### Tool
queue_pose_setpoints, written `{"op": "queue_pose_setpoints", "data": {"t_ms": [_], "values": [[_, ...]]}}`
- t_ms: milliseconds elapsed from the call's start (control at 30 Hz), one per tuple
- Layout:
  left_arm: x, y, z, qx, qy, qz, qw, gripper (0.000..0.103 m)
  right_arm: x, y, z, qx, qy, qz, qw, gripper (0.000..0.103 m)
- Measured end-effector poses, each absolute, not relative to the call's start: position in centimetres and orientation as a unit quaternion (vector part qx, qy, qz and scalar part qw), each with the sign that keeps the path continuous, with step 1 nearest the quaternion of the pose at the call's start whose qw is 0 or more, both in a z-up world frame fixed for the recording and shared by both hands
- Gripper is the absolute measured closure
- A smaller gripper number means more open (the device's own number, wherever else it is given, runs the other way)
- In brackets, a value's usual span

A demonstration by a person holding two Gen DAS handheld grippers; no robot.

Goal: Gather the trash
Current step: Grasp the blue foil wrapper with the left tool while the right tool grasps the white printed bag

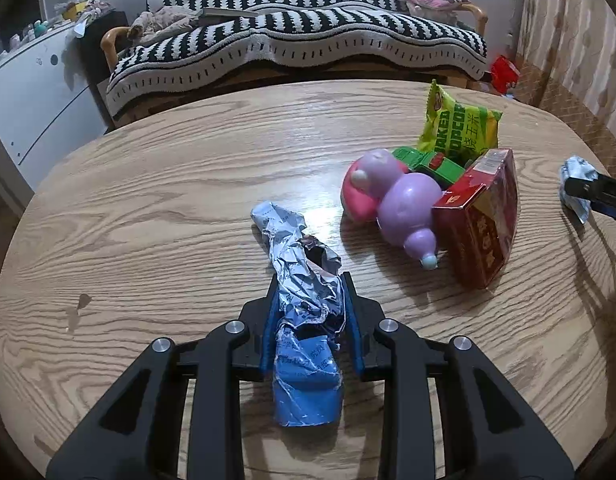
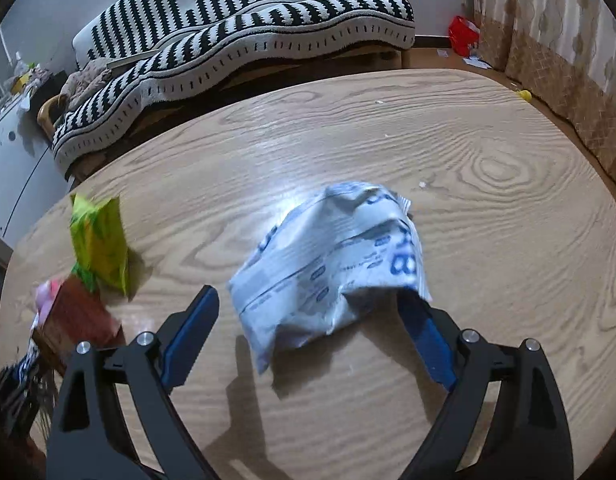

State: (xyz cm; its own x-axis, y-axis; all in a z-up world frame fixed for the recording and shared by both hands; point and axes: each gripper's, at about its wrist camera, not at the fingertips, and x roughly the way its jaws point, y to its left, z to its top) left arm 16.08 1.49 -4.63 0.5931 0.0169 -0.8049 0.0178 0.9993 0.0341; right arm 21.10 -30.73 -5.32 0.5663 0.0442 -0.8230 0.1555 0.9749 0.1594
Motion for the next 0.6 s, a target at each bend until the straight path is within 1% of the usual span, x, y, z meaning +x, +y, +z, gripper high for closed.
{"op": "queue_pose_setpoints", "data": {"t_ms": [67,100,133,167,233,300,400,500,600], "values": [[15.8,1.6,-4.4,0.018,0.448,-0.003,0.894,0.076,21.8,-31.0,-5.7,0.115,0.468,-0.035,0.876,0.016],[15.7,1.6,-4.3,0.018,0.446,-0.004,0.895,0.076,21.9,-31.0,-5.8,0.114,0.466,-0.036,0.877,0.017],[15.6,1.7,-4.2,0.018,0.445,-0.005,0.895,0.076,22.0,-30.8,-5.8,0.107,0.464,-0.04,0.879,0.025],[15.5,1.7,-4.1,0.018,0.444,-0.005,0.896,0.076,22.1,-30.7,-5.7,0.099,0.461,-0.042,0.881,0.025],[15.4,1.7,-3.9,0.016,0.443,-0.006,0.897,0.076,22.1,-30.6,-5.6,0.105,0.459,-0.032,0.882,0.036],[15.4,1.5,-3.6,0.015,0.44,-0.008,0.898,0.076,21.8,-30.5,-5.4,0.105,0.458,-0.028,0.882,0.041],[15.2,1.0,-3.1,0.015,0.434,-0.014,0.901,0.076,21.0,-30.8,-4.7,0.101,0.454,-0.024,0.885,0.056],[14.9,0.1,-2.4,0.012,0.427,-0.023,0.904,0.076,19.9,-31.3,-4.1,0.111,0.457,-0.015,0.882,0.066],[14.6,-1.4,-1.5,0.011,0.419,-0.036,0.907,0.076,18.2,-31.7,-2.9,0.095,0.451,-0.016,0.887,0.068]]}}
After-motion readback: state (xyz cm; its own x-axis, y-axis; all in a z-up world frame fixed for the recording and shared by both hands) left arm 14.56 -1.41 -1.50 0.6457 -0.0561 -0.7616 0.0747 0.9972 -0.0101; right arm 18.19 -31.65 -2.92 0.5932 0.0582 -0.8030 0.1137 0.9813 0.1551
